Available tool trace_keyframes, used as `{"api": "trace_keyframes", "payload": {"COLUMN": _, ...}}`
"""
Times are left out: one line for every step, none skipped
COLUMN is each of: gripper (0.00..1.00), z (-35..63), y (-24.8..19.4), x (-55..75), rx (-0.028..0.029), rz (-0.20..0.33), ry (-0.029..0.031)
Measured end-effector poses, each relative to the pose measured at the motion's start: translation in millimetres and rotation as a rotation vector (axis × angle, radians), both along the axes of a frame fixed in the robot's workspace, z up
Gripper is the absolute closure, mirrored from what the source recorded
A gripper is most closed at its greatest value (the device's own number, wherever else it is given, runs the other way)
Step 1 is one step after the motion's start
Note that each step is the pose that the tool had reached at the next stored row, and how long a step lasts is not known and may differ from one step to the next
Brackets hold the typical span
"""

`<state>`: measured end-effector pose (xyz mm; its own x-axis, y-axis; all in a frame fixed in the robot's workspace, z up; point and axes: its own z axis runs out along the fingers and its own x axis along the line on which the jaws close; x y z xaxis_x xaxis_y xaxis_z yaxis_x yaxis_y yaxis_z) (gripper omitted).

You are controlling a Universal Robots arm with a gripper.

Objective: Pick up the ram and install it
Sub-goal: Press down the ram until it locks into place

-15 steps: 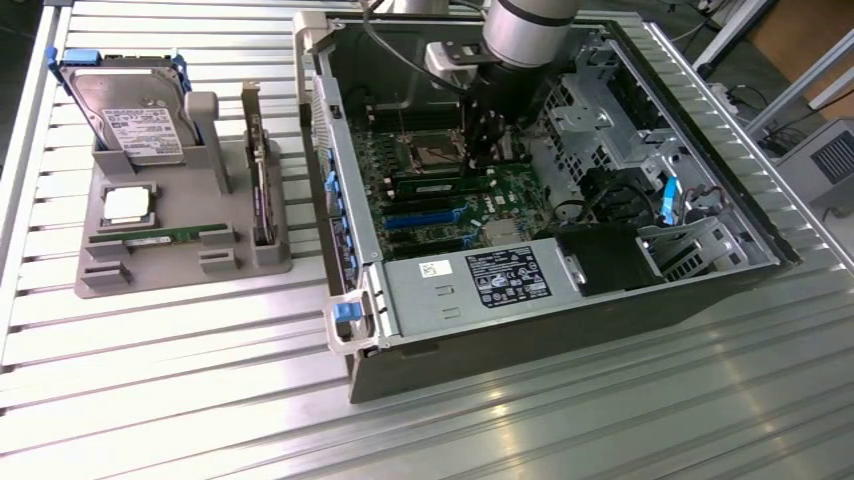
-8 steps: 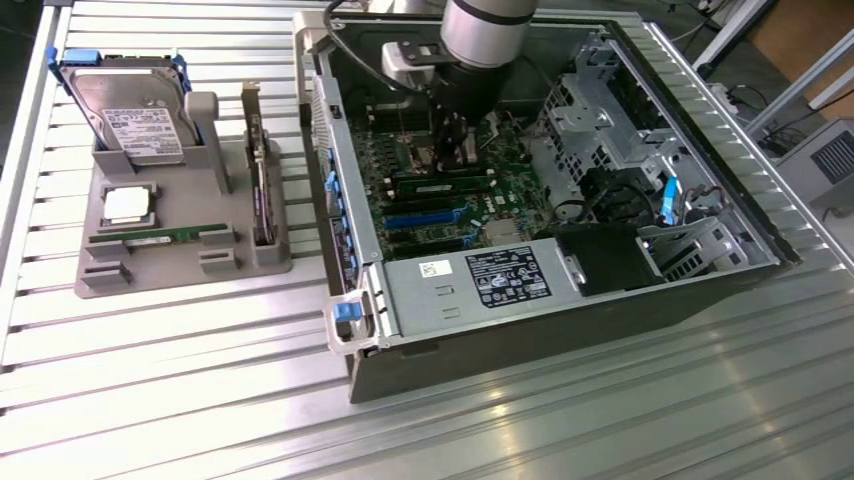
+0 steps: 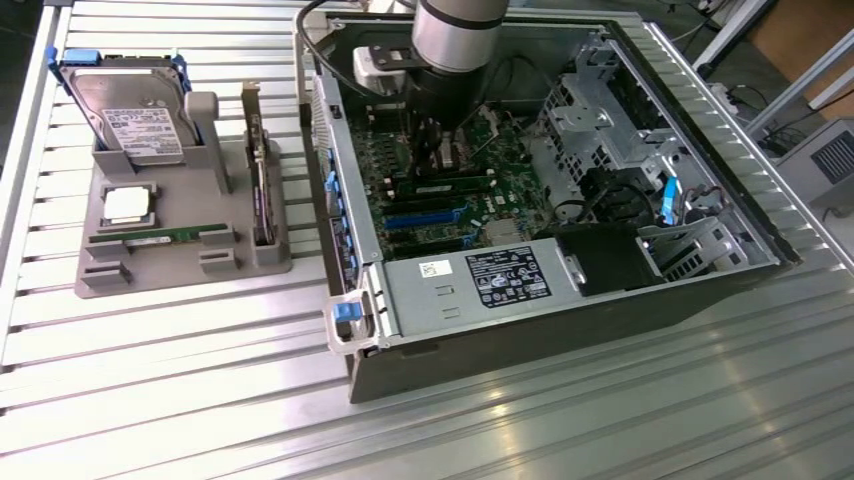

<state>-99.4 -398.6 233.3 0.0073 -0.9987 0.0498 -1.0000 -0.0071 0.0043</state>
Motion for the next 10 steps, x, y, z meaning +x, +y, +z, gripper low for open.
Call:
{"api": "trace_keyframes", "payload": {"gripper": 0.9, "z": -0.8, "y": 0.0, "x": -0.6, "rx": -0.0002, "rz": 0.0, "ry": 0.0002}}
{"api": "trace_keyframes", "payload": {"gripper": 0.9, "z": -2.5, "y": 0.0, "x": -1.2, "rx": -0.0001, "rz": 0.0, "ry": 0.0001}}
{"api": "trace_keyframes", "payload": {"gripper": 0.9, "z": -4.3, "y": -0.1, "x": -1.5, "rx": -0.0003, "rz": 0.0, "ry": 0.0002}}
{"api": "trace_keyframes", "payload": {"gripper": 0.9, "z": -5.5, "y": -0.1, "x": -1.6, "rx": 0.0006, "rz": 0.0, "ry": 0.0001}}
{"api": "trace_keyframes", "payload": {"gripper": 0.9, "z": -2.4, "y": 0.2, "x": -1.5, "rx": 0.0033, "rz": 0.0, "ry": -0.0027}}
{"api": "trace_keyframes", "payload": {"gripper": 0.9, "z": 4.9, "y": 0.1, "x": -1.5, "rx": 0.0023, "rz": 0.0, "ry": -0.0035}}
{"api": "trace_keyframes", "payload": {"gripper": 0.9, "z": 10.9, "y": 0.0, "x": -1.5, "rx": 0.0013, "rz": 0.0, "ry": -0.0039}}
{"api": "trace_keyframes", "payload": {"gripper": 0.9, "z": 14.5, "y": 0.1, "x": -1.4, "rx": 0.0015, "rz": 0.0, "ry": -0.0041}}
{"api": "trace_keyframes", "payload": {"gripper": 0.9, "z": 16.0, "y": 0.0, "x": -1.0, "rx": 0.0016, "rz": 0.0, "ry": -0.0042}}
{"api": "trace_keyframes", "payload": {"gripper": 0.9, "z": 16.7, "y": 0.1, "x": 0.4, "rx": 0.0015, "rz": 0.0, "ry": -0.0043}}
